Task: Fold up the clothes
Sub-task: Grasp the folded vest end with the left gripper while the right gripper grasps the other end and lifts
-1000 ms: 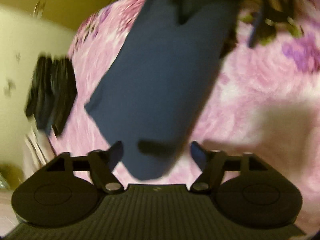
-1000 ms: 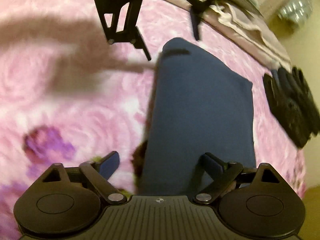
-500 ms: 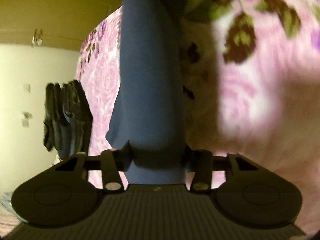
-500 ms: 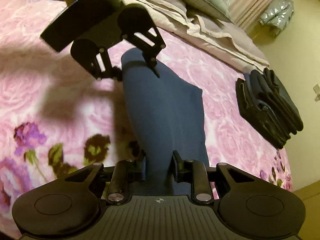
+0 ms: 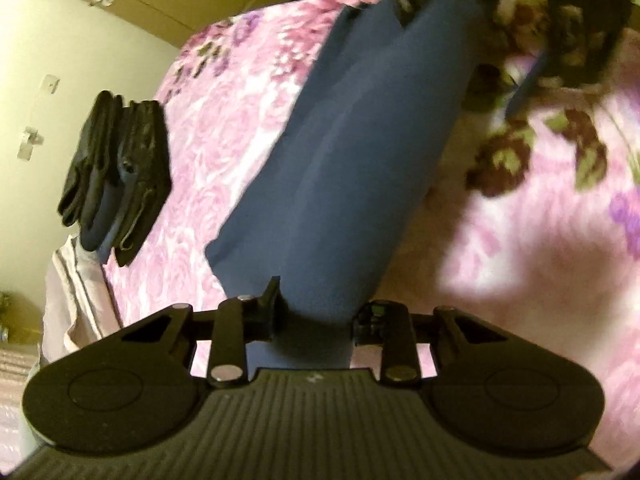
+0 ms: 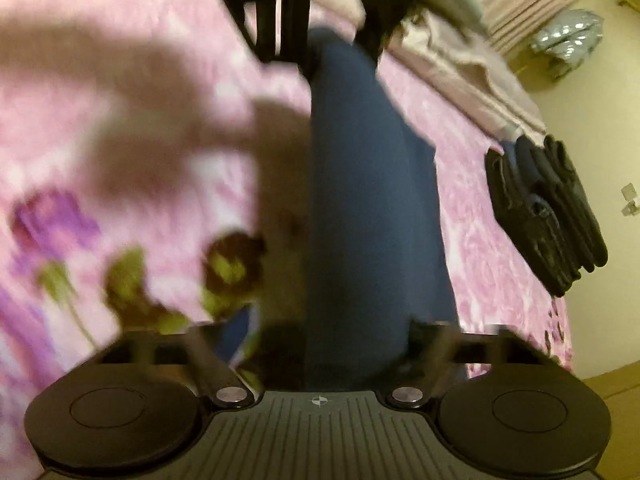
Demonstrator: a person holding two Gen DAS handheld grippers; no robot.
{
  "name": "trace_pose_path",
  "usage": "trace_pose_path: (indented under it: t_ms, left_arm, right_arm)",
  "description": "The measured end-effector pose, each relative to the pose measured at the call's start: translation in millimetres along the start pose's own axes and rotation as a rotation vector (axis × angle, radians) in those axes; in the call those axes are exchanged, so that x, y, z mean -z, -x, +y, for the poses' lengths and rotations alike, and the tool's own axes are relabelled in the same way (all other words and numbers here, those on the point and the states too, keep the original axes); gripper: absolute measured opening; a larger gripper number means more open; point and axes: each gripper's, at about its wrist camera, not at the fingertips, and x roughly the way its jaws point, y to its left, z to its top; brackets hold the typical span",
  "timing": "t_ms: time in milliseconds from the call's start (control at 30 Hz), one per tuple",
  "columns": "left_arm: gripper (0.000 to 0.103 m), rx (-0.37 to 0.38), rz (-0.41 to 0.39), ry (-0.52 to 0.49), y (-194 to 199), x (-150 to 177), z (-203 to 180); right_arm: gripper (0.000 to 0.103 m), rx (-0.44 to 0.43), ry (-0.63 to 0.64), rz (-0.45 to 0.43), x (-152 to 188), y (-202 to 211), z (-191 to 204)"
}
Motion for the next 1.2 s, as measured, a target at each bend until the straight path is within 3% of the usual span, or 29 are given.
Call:
trace_pose_path:
  t_ms: [100,267,367,567,667,800,867,967,1033,1067,1133,1200]
  left_arm:
    - [0.026,0.016,0.01,0.03,11,-6,3]
    - [0.026,0.003,0.035,0.179,42,-28,11]
    - [0.026,-0.033,0.065,0.289,51,-41,33]
    - [0.025,-0.248,0.181,0.426,67,-58,115]
    - [0.025,-0.34,0.264,0.477,72,-79,137]
    - [0.025,-0.345,0.371,0.561,56,-124,112]
    - [0.026,-0.305,0.416,0.622,35,-147,80]
    - [0.028,-0.17,0.481,0.717,-15,-182,15]
    - [0.031,-0.122,0.522,0.67,-41,-209,-32]
    - [0.035,-0.107,0.542,0.635,-52,-223,-55]
    - [0.036,-0.119,0.546,0.623,-52,-236,-72]
    - [0.036,-0.109,0.54,0.693,-40,-235,-68]
  right_arm:
    - [0.022,-0.001,0.053,-0.001,7,8,-30]
    - [0.02,-0.007,0.143,-0.01,12,23,-82]
    - [0.02,-0.007,0.216,-0.076,4,25,-119]
    - [0.02,-0.014,0.35,-0.293,0,7,-189]
    - [0.02,-0.018,0.417,-0.402,-2,-2,-224]
    - [0.021,-0.028,0.506,-0.543,-2,-15,-268]
    - [0.021,-0.104,0.56,-0.546,29,-30,-256]
    - [0.021,-0.231,0.641,-0.483,83,-53,-222]
    - [0.021,-0.312,0.714,-0.422,119,-63,-195]
    - [0.021,-0.312,0.737,-0.416,133,-64,-188]
    - [0.031,-0.315,0.742,-0.39,147,-64,-187]
    - [0.034,-0.32,0.716,-0.353,151,-62,-195]
